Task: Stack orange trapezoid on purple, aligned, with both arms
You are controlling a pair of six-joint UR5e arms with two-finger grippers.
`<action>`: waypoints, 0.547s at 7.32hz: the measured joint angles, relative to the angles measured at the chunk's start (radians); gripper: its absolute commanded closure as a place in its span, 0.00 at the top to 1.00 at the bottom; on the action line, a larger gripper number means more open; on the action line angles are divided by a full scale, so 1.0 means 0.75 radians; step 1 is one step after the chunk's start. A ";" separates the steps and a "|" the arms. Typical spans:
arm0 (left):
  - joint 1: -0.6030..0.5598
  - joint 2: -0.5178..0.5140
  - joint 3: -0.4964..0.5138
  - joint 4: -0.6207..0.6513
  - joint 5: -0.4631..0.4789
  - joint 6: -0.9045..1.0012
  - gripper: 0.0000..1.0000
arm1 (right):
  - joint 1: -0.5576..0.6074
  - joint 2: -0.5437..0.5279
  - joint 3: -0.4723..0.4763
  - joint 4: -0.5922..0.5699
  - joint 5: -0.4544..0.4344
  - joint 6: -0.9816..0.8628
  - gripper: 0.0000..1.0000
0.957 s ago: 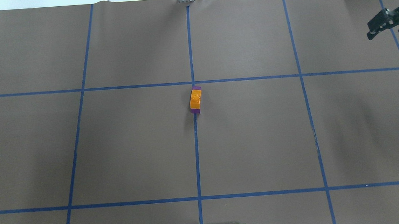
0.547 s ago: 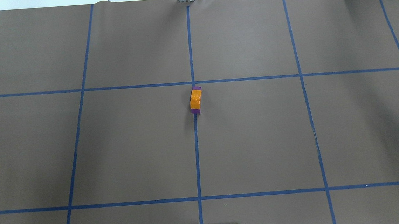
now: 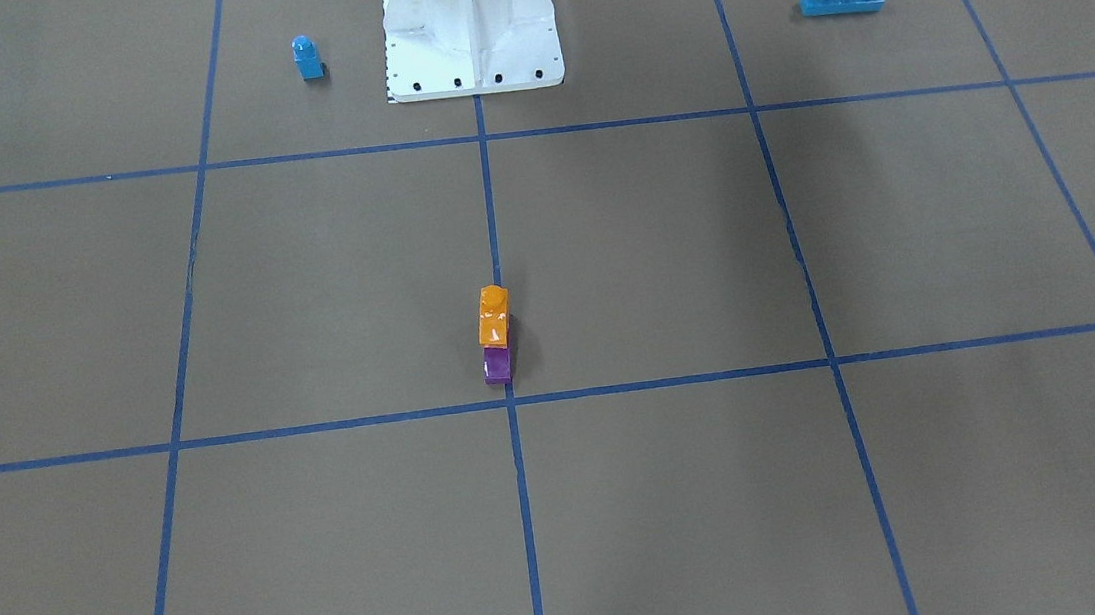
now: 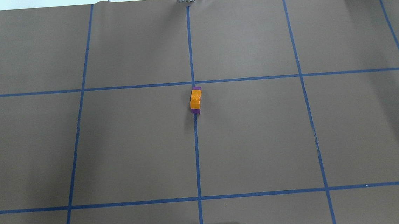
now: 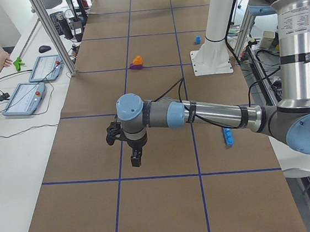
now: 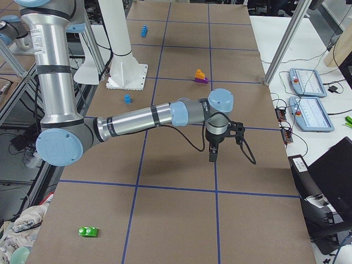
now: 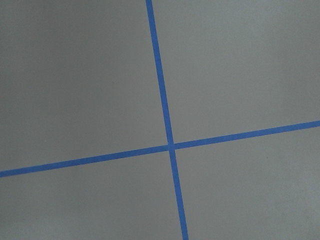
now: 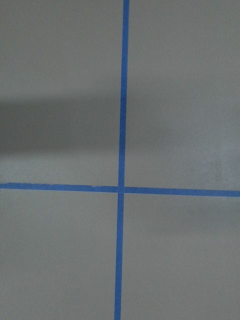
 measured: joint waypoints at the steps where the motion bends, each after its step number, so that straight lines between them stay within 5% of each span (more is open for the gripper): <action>1: -0.003 0.010 0.007 -0.001 0.007 0.013 1.00 | 0.027 -0.009 -0.035 0.001 0.028 -0.059 1.00; 4: -0.032 0.024 0.085 -0.002 0.054 0.180 1.00 | 0.054 -0.025 -0.047 0.002 0.040 -0.092 1.00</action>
